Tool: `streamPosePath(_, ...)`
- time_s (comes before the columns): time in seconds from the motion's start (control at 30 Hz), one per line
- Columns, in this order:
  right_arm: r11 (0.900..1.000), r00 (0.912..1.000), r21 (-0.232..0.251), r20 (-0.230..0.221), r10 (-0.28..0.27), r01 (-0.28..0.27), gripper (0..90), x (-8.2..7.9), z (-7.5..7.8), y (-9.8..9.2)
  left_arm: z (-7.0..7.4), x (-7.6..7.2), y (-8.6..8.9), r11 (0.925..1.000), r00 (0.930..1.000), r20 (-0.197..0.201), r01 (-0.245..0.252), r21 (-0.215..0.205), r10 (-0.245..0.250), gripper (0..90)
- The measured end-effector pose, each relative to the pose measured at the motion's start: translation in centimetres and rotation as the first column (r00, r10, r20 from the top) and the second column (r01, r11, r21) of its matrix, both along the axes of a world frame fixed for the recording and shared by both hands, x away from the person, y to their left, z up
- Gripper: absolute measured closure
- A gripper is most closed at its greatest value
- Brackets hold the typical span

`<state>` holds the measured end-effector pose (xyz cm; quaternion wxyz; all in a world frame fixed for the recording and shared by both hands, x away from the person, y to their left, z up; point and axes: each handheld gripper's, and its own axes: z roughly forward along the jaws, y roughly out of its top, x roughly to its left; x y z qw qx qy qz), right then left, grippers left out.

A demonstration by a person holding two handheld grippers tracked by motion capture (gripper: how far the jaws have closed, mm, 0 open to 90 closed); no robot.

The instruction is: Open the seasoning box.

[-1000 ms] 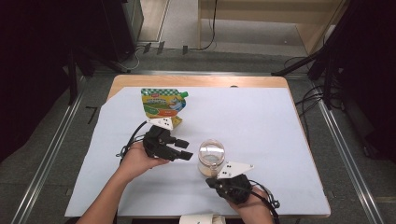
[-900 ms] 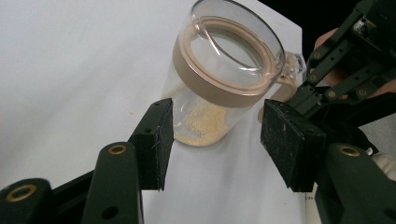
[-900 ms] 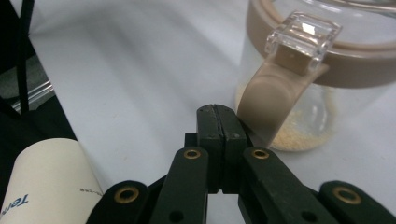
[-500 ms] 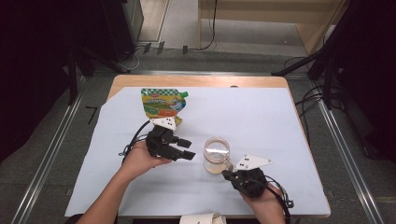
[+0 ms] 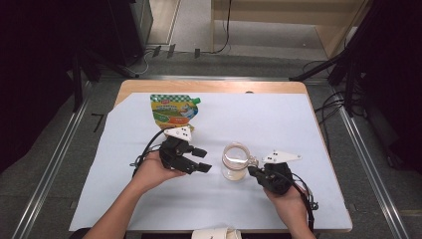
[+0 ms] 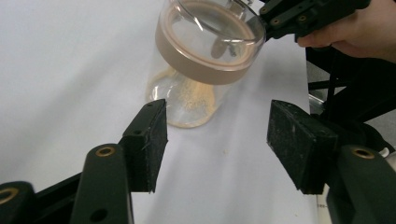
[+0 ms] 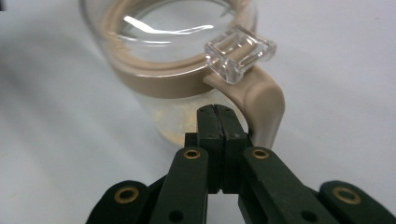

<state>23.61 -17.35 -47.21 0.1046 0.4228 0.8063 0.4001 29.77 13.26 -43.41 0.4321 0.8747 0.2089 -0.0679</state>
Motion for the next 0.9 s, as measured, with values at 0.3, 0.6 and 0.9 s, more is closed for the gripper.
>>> streamPosePath(0.3, 0.997, 0.9975, -0.043, 0.027, -0.065, 0.066, 90.0, 2.0, -1.3, 0.1, -0.3, 0.4, -1.2, 1.0000, 1.0000, 0.000, 0.008, -0.002, -0.008, 34.1)
streamPosePath(0.6, 1.000, 0.9995, -0.008, -0.026, -0.019, 0.019, 90.0, 2.6, -0.2, -0.8, -0.1, 1.9, -2.7, 0.9990, 0.9985, -0.038, 0.038, -0.022, -0.039, 26.6)
streamPosePath(0.9, 1.000, 0.9999, 0.007, 0.005, -0.014, 0.013, 90.0, 2.9, 2.5, -3.4, 0.2, 3.4, -4.3, 0.9969, 0.9966, -0.028, 0.077, -0.019, -0.077, 18.6)
